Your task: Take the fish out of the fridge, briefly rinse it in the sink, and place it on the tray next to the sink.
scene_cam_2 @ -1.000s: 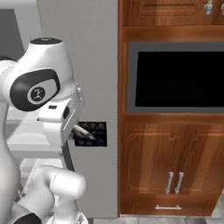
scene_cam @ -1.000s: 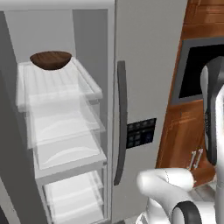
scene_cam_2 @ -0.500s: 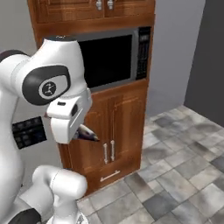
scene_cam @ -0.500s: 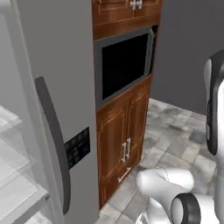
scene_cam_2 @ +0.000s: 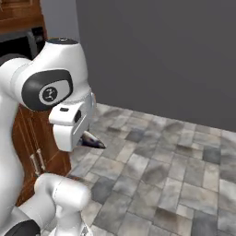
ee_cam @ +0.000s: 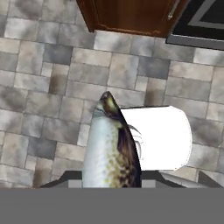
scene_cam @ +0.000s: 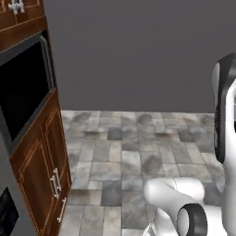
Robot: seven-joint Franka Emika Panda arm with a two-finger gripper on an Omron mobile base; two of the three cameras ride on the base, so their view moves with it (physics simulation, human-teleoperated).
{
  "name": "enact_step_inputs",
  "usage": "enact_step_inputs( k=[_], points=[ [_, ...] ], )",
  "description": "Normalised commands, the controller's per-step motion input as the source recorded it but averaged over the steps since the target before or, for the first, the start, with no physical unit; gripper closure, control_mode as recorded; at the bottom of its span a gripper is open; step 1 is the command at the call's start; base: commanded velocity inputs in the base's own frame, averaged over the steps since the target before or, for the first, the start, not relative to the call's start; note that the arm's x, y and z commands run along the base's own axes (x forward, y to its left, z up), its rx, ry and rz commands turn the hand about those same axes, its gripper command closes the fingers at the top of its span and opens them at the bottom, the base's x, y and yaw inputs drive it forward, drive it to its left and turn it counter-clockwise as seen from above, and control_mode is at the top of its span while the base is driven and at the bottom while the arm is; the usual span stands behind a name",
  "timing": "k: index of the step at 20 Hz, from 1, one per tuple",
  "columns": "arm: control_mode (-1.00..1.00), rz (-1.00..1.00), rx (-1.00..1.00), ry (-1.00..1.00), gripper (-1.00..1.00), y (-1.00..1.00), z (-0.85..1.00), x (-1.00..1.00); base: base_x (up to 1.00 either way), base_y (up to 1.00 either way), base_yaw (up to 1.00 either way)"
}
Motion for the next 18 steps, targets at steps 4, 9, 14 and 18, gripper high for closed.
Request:
enact_step_inputs(
  k=[4,9,14,18],
  points=[
    [1.0,0.0,0.0,0.0,1.0,0.0,0.0,0.0,0.02,-0.58,-0.94],
    [1.0,0.0,0.0,0.0,1.0,0.0,0.0,0.0,0.2,-0.55,-0.9],
    [1.0,0.0,0.0,0.0,1.0,0.0,0.0,0.0,0.46,-0.32,-0.82],
    [1.0,0.0,0.0,0.0,1.0,0.0,0.0,0.0,0.6,-0.06,-0.76]
  ],
)
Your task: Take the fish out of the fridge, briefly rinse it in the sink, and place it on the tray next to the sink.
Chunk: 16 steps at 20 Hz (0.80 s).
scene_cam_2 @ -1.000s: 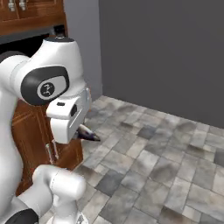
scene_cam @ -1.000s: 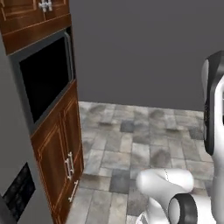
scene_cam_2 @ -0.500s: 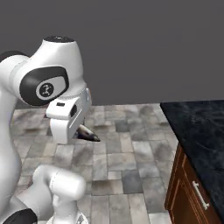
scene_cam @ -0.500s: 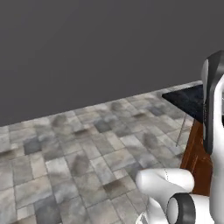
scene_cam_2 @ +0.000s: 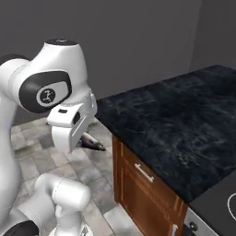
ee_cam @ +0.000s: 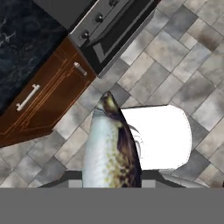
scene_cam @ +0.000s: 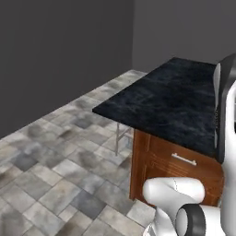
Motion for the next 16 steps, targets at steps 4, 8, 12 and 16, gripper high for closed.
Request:
enact_step_inputs(
  k=[4,8,12,16],
  points=[
    [1.0,0.0,0.0,0.0,1.0,0.0,0.0,0.0,0.29,-0.12,-0.78],
    [1.0,0.0,0.0,0.0,1.0,0.0,0.0,0.0,0.09,-0.26,-0.79],
    [1.0,0.0,0.0,0.0,1.0,0.0,0.0,0.0,-0.07,-0.47,-0.84],
    [1.0,0.0,0.0,0.0,1.0,0.0,0.0,0.0,-0.02,-0.5,-0.75]
  ],
)
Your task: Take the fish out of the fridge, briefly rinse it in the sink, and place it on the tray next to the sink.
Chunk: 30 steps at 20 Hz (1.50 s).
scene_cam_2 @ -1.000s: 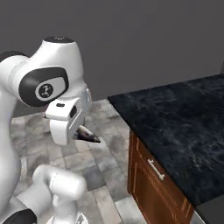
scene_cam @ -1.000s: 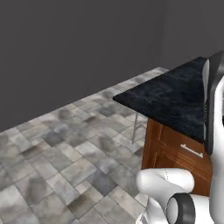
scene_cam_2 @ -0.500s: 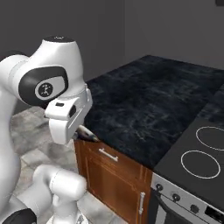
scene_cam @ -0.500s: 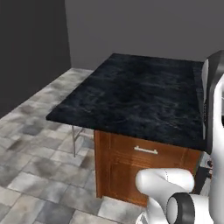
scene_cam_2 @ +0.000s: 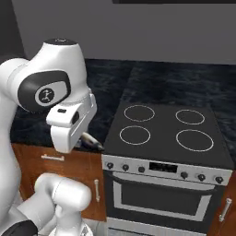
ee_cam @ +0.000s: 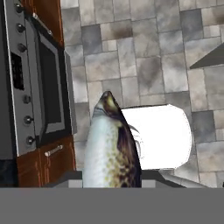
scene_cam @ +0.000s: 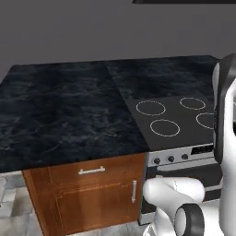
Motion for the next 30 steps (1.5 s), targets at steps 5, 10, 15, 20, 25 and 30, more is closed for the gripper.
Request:
enact_step_inputs(
  k=[5,10,15,20,25,30],
  points=[
    [1.0,0.0,0.0,0.0,1.0,0.0,0.0,0.0,0.0,-0.49,-0.65],
    [1.0,0.0,0.0,0.0,1.0,0.0,0.0,0.0,0.26,-0.21,-0.44],
    [1.0,0.0,0.0,0.0,1.0,0.0,0.0,0.0,0.41,-0.14,-0.16],
    [1.0,0.0,0.0,0.0,1.0,0.0,0.0,0.0,0.16,-0.34,-0.72],
    [1.0,0.0,0.0,0.0,1.0,0.0,0.0,0.0,0.11,-0.28,-0.75],
    [1.0,0.0,0.0,0.0,1.0,0.0,0.0,0.0,0.32,-0.18,-0.66]
  ],
)
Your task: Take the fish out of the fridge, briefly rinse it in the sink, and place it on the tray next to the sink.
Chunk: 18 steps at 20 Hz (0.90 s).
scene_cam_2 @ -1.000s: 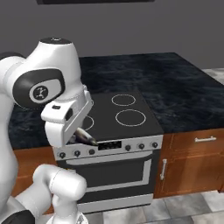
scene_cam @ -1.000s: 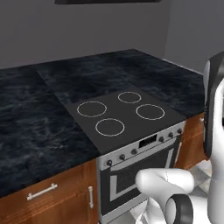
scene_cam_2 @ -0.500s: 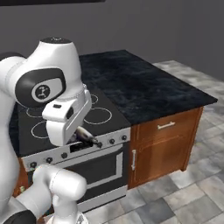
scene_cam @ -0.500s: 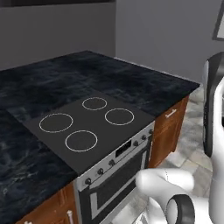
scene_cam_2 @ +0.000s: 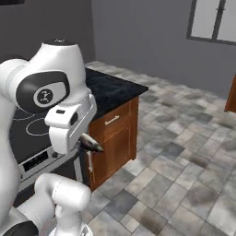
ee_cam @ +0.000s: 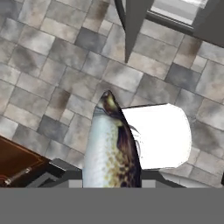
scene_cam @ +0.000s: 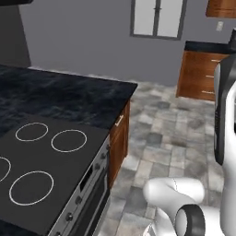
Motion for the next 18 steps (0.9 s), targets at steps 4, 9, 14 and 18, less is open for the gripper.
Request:
enact_step_inputs(
  k=[4,9,14,18],
  points=[
    [1.0,0.0,0.0,0.0,1.0,0.0,0.0,0.0,0.55,-0.14,-0.6],
    [1.0,0.0,0.0,0.0,1.0,0.0,0.0,0.0,0.93,-0.3,-0.45],
    [1.0,0.0,0.0,0.0,1.0,0.0,0.0,0.0,1.0,-0.67,-0.41],
    [1.0,0.0,0.0,0.0,1.0,0.0,0.0,0.0,1.0,-0.77,-0.53]
  ],
)
